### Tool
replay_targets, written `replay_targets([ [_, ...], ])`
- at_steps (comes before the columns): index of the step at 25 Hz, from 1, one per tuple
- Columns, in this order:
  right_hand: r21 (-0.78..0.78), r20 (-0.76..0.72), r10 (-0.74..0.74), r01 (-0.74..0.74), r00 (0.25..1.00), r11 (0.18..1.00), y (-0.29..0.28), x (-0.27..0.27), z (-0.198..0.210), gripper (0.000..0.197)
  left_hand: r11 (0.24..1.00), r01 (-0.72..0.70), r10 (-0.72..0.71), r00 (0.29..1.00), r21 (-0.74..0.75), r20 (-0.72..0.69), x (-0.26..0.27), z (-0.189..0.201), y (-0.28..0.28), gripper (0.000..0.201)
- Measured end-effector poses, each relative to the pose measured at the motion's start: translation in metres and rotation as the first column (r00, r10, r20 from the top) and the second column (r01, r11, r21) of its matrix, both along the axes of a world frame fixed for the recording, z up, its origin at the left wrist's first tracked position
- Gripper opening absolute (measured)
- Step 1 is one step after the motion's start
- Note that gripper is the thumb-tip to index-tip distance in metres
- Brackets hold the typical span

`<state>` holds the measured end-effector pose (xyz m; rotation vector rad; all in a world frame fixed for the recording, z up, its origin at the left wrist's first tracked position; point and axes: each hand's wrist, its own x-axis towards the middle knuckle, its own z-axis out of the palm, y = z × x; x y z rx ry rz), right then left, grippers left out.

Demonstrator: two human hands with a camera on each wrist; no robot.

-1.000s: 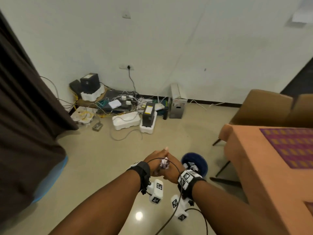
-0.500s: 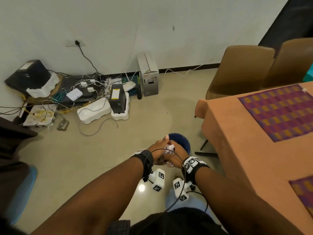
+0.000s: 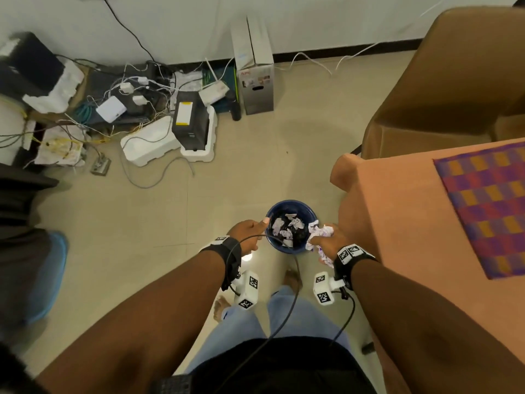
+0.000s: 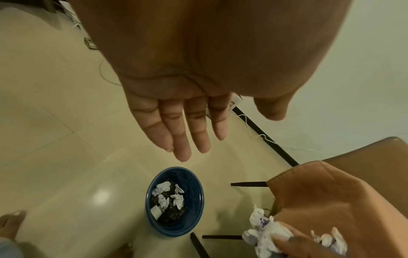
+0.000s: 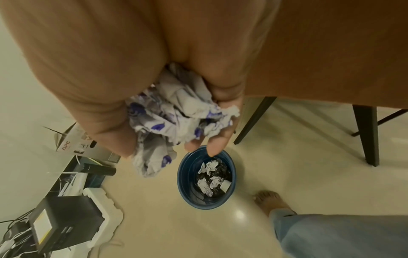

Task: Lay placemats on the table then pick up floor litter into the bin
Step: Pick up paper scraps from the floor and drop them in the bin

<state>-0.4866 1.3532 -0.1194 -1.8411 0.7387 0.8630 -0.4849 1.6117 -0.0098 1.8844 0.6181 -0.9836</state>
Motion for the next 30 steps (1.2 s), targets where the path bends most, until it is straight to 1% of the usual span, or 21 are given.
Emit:
replay_targets([
  [2,0.012,-0.001,-0.023,0.023,1.0,1.0,0.004,0.016,-0.024,0.076,1.0,0.007,-0.007,1.0,0.026,-0.022,0.004,-0.018,0.002,0.057],
  [3,0.033,0.009,-0.053,0.053,0.999,0.998,0.007,0.024,-0.027,0.091,1.0,0.0,0.001,0.999,0.03,-0.041,0.006,-0.028,0.002,0.056],
  [4,0.062,-0.018,-0.126,0.127,0.992,0.99,0.014,0.033,-0.018,0.097,1.0,-0.008,0.009,0.999,0.029,-0.051,0.007,-0.035,0.002,0.055],
  [5,0.084,-0.053,-0.198,0.202,0.979,0.976,0.016,0.039,-0.015,0.098,1.0,-0.007,0.009,0.999,0.029,-0.054,0.007,-0.038,0.002,0.055],
  [6,0.105,-0.09,-0.249,0.258,0.964,0.96,0.016,0.045,-0.013,0.095,1.0,-0.007,0.009,0.998,0.03,-0.059,0.006,-0.041,0.002,0.055],
  [7,0.103,-0.102,-0.274,0.284,0.956,0.953,0.015,0.049,-0.015,0.092,1.0,-0.006,0.008,0.998,0.029,-0.058,0.005,-0.044,0.004,0.054],
  [9,0.045,-0.096,-0.287,0.292,0.953,0.955,0.014,0.053,-0.016,0.083,0.999,-0.003,0.005,0.999,0.04,-0.048,0.005,-0.046,0.01,0.051],
  [12,-0.032,-0.039,-0.213,0.212,0.976,0.977,0.008,0.054,-0.02,0.064,0.997,-0.004,0.007,1.0,0.076,-0.029,0.007,-0.048,0.019,0.045],
  [13,-0.061,-0.033,-0.181,0.179,0.983,0.982,0.006,0.054,-0.023,0.06,0.996,-0.008,0.011,0.999,0.085,-0.031,0.007,-0.049,0.022,0.044],
  [15,-0.06,-0.027,-0.116,0.114,0.993,0.992,0.004,0.053,-0.024,0.055,0.995,0.003,0.0,1.0,0.103,-0.027,0.005,-0.051,0.026,0.04],
  [18,-0.016,-0.028,-0.117,0.117,0.993,0.993,0.005,0.049,-0.013,0.045,0.982,0.12,-0.119,0.993,0.148,-0.018,0.004,-0.051,0.029,0.04],
  [20,-0.023,-0.001,-0.044,0.044,0.999,0.999,0.004,0.043,0.0,0.04,0.955,0.23,-0.232,0.973,0.189,-0.016,0.008,-0.045,0.026,0.043],
  [22,-0.052,0.044,0.05,-0.047,0.998,0.998,0.003,0.035,0.018,0.041,0.907,0.355,-0.366,0.931,0.226,0.008,0.013,-0.031,0.018,0.047],
  [24,-0.097,0.148,0.057,-0.043,0.987,0.994,-0.003,0.018,0.045,0.034,0.852,0.454,-0.486,0.871,0.261,0.071,0.019,-0.012,0.006,0.046],
  [26,-0.196,0.321,0.029,0.036,0.947,0.98,-0.007,-0.004,0.077,0.02,0.828,0.48,-0.545,0.809,0.289,0.22,0.024,0.009,-0.005,0.036],
  [27,-0.243,0.401,0.019,0.086,0.916,0.966,-0.007,-0.015,0.092,0.015,0.833,0.466,-0.545,0.78,0.297,0.306,0.026,0.017,-0.01,0.029],
  [28,-0.271,0.47,-0.013,0.159,0.882,0.949,-0.007,-0.03,0.108,0.013,0.831,0.469,-0.554,0.736,0.298,0.389,0.026,0.029,-0.015,0.025],
  [30,-0.265,0.571,-0.086,0.283,0.817,0.922,-0.003,-0.061,0.137,0.011,0.801,0.513,-0.595,0.62,0.31,0.511,0.02,0.047,-0.025,0.026],
])
